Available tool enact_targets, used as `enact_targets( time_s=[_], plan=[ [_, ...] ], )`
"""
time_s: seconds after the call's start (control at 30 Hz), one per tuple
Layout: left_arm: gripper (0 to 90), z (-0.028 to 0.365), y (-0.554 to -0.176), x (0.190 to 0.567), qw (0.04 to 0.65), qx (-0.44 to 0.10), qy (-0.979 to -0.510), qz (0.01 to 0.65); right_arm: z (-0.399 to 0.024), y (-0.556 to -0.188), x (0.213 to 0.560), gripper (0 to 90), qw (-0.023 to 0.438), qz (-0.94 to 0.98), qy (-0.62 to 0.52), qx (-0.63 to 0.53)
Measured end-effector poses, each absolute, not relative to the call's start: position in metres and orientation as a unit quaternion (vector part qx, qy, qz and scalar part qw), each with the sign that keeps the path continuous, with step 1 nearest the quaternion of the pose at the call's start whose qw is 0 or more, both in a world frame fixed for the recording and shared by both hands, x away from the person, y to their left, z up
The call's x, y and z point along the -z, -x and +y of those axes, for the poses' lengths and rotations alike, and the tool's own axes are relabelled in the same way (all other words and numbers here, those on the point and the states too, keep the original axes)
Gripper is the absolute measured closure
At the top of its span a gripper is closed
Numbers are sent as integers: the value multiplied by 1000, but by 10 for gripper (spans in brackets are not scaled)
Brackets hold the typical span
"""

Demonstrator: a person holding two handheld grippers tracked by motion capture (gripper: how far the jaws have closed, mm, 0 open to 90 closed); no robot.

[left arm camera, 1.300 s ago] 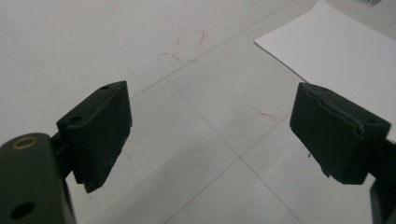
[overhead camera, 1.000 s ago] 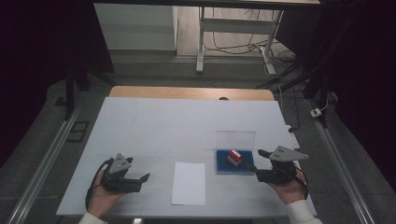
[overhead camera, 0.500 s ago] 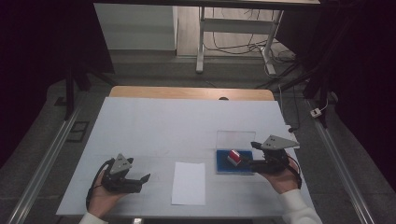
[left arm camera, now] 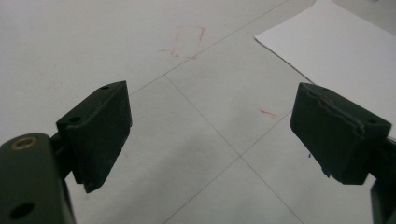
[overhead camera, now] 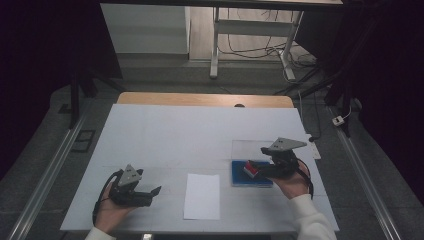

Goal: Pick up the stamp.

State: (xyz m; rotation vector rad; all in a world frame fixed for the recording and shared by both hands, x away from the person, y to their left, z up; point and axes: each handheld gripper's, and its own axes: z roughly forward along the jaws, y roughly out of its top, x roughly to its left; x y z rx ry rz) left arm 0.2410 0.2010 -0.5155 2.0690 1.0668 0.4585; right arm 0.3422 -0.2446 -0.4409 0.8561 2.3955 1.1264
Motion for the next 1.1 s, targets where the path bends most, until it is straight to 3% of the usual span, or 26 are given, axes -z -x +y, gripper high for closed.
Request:
enact_targets(
  time_s=[0.47,1.1],
  plan=[
    [131,201,-241,517,375,-176,-809,416,-231,-350,457,354,166,868,-297,-362],
    [131,201,-242,518,373,-178,-810,416,-229,-353,472,483,151,882,-303,-327]
  ],
)
